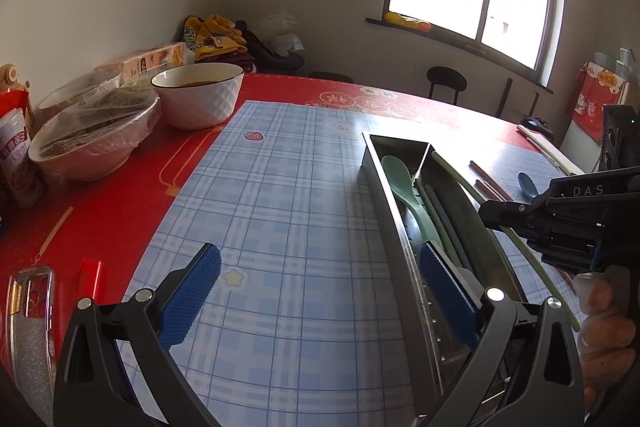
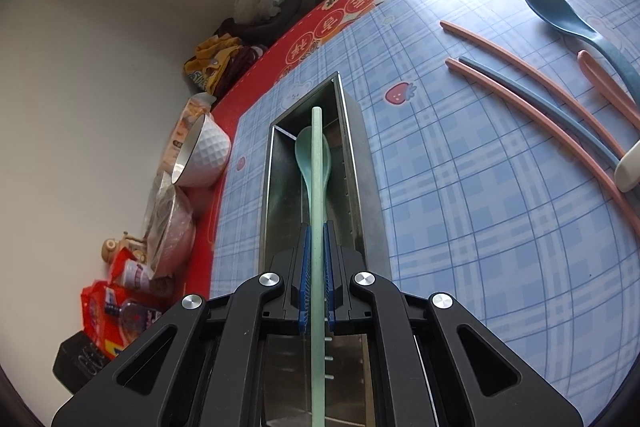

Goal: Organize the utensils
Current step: 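Lower the green chopstick into the steel caddy and open the right gripper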

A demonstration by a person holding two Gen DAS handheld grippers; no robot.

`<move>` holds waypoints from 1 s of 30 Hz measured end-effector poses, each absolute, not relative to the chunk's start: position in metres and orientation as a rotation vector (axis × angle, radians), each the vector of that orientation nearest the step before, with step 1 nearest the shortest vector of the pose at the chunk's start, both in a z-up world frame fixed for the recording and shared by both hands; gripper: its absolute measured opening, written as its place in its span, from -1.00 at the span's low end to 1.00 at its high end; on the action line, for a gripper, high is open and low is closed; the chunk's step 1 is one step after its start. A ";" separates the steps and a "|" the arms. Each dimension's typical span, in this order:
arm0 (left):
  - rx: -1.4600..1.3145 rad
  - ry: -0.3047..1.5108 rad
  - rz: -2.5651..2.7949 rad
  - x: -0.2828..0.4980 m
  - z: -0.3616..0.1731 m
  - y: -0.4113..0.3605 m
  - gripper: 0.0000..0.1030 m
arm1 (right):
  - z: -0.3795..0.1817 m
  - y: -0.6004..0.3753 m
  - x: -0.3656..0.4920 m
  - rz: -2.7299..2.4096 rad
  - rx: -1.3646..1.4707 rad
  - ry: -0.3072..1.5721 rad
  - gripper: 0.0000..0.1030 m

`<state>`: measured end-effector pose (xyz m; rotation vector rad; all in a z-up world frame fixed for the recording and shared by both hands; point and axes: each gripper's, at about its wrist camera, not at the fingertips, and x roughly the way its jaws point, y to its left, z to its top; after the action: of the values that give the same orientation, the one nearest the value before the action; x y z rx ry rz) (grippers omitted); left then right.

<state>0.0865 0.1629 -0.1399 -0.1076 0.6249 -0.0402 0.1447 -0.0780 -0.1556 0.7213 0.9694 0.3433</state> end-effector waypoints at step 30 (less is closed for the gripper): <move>-0.222 0.655 -0.026 0.088 -0.146 0.182 0.88 | -0.168 -0.058 0.149 0.314 0.679 1.011 -0.86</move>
<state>0.0877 0.1816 -0.1460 -0.2221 0.6553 -0.0259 0.1492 -0.0582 -0.1683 0.6793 1.0110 0.3138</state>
